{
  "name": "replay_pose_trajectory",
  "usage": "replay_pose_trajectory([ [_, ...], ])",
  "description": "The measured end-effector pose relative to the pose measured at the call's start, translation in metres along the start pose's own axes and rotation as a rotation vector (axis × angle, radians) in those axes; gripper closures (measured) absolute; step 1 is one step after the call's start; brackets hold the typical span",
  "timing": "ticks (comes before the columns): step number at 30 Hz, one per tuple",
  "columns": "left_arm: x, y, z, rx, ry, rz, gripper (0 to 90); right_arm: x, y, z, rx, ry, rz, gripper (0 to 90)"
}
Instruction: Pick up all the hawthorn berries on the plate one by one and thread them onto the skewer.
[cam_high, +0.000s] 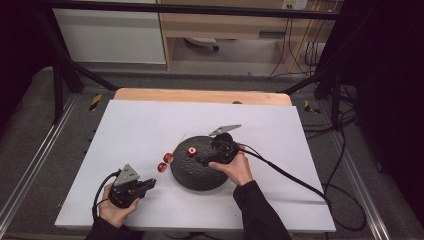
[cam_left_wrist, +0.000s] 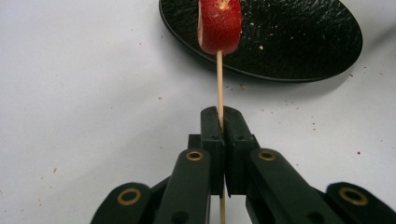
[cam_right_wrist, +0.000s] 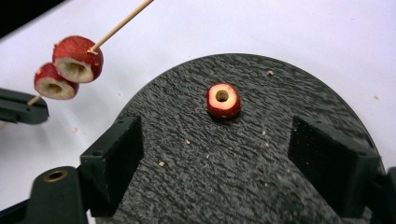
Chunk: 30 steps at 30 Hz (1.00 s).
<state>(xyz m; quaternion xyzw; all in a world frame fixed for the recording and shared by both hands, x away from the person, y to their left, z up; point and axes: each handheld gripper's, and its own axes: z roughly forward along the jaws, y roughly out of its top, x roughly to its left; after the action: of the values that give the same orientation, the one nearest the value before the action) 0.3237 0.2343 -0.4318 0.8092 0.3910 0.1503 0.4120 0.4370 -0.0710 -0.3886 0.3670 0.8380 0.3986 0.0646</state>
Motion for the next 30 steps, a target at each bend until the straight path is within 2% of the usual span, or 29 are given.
replay_pose_trajectory([
  [8, 0.003, 0.0, 0.0, 0.004, 0.011, -0.006, 88.0, 0.0, 0.027, 0.029, 0.139, -0.02, -0.077, 29.9],
  [14, 0.003, 0.0, 0.001, 0.01, 0.018, -0.006, 88.0, -0.004, 0.036, 0.05, 0.21, -0.034, -0.086, 38.7],
  [22, 0.003, 0.0, 0.001, 0.011, 0.021, -0.01, 88.1, -0.008, 0.04, 0.071, 0.253, -0.014, -0.068, 47.8],
  [30, 0.002, 0.0, 0.001, 0.011, 0.018, -0.008, 88.1, -0.012, 0.039, 0.078, 0.28, 0.005, -0.038, 57.5],
])
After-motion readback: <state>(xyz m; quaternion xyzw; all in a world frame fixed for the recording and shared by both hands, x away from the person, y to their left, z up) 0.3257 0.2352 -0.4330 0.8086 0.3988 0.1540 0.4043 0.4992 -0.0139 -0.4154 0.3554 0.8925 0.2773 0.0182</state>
